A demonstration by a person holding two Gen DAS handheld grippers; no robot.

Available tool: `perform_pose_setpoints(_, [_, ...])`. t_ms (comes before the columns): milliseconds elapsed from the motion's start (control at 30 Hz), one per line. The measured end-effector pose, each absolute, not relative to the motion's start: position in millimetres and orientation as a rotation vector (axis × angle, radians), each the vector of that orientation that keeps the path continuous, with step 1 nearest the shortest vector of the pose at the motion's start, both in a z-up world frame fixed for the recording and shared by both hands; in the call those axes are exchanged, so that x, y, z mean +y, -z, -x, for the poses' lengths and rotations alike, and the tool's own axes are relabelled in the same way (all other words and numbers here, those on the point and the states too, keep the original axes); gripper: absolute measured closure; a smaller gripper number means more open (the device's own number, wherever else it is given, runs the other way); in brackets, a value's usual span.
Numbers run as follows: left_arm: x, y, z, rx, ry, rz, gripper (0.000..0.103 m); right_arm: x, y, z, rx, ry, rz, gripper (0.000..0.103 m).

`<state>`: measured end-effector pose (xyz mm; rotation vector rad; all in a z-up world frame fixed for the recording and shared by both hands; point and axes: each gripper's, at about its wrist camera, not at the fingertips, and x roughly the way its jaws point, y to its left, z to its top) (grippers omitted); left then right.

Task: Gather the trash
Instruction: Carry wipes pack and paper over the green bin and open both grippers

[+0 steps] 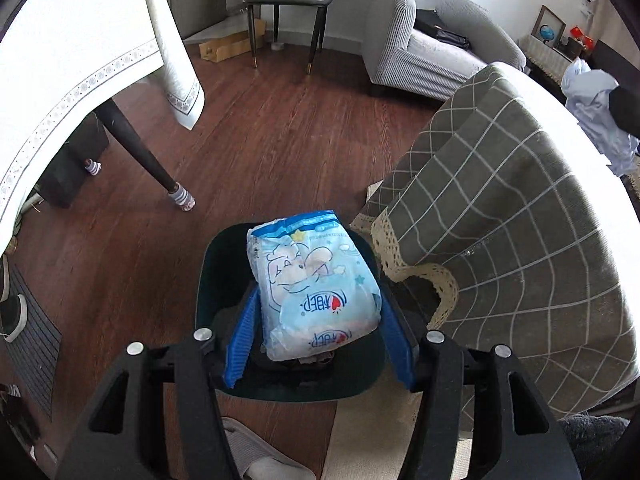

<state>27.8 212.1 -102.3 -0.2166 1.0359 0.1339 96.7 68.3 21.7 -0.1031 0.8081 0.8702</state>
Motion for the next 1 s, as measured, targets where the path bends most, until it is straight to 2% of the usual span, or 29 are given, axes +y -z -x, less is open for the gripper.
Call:
perform_pose_setpoints(133, [221.3, 113.6, -26.4, 1.074, -0.121, 0.228, 0.042, 89.0, -14.2, -93.7, 0.827, -0.889, 0.125, 0.046])
perform_pose_setpoints(267, [232.0, 121.5, -23.4, 1.098, -0.131, 0.233, 0.034, 107.4, -6.3, -92.7, 0.847, -0.902, 0.138, 0.046])
perform_pose_setpoints(467, [249.6, 123.3, -17.5, 1.083, -0.157, 0.254, 0.03, 129.7, 7.6, -89.9, 0.876, -0.915, 0.168, 0.046])
perform_pose_setpoints(1000, [278.3, 84.3, 10.6, 0.955, -0.173, 0.281, 0.027, 182.3, 73.8, -86.8, 1.014, -0.891, 0.257, 0.046])
